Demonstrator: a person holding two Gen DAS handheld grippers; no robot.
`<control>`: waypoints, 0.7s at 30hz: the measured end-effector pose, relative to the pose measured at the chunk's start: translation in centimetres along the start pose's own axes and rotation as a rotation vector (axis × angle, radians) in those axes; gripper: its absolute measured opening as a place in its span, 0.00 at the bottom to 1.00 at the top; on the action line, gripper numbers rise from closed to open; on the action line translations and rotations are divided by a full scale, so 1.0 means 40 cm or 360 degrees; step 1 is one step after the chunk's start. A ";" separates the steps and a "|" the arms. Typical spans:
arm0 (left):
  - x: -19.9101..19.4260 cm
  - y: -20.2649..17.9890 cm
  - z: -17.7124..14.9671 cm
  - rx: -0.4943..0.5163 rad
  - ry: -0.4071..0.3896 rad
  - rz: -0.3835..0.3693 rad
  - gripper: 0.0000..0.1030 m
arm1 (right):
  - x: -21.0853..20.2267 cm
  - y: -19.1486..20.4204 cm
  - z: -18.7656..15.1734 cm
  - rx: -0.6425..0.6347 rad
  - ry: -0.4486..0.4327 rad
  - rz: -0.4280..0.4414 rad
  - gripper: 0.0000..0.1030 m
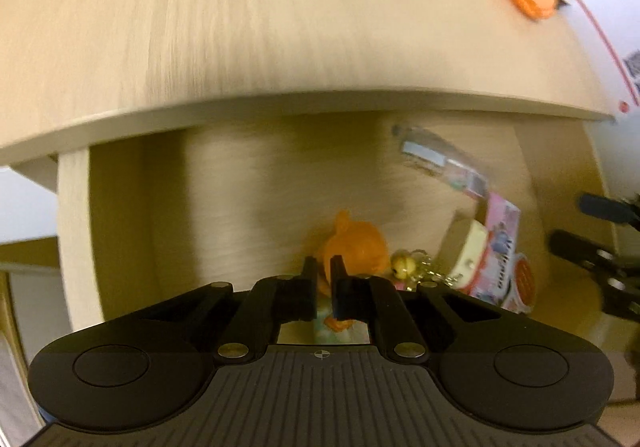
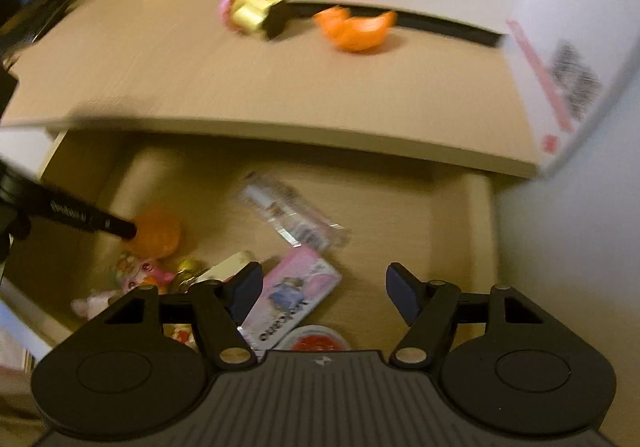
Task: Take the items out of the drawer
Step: 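Move both tools back down into the open drawer, then grasp the orange pumpkin half in the drawer with the right gripper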
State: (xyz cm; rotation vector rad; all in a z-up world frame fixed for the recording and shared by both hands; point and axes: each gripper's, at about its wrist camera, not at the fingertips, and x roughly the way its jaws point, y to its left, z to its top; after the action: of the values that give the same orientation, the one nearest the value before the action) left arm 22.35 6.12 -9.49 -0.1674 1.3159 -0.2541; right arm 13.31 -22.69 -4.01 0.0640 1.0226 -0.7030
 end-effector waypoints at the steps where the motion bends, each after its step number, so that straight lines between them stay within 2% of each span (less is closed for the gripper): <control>1: -0.012 -0.002 -0.005 0.0011 -0.0015 -0.0003 0.07 | 0.014 0.010 0.009 -0.0020 0.0012 0.0013 0.67; 8: -0.087 0.016 -0.030 -0.0002 -0.0121 -0.0044 0.07 | 0.109 0.067 0.067 -0.0293 0.0026 -0.0025 0.67; 12: -0.128 0.028 -0.041 -0.0032 -0.0184 0.0000 0.07 | 0.160 0.084 0.096 -0.0384 0.0069 -0.0042 0.67; 16: -0.145 0.042 -0.048 -0.0044 -0.0213 0.0041 0.07 | 0.151 0.095 0.109 -0.0270 0.0106 0.0213 0.67; 21: -0.142 0.034 -0.056 0.0006 -0.0215 0.0147 0.08 | 0.171 0.150 0.118 -0.0208 0.0181 0.0358 0.68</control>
State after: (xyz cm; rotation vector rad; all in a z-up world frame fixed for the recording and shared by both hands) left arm 19.00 9.04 -5.11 -0.1181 1.1857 -0.1642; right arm 22.50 -23.21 -8.52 0.1047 1.1478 -0.4308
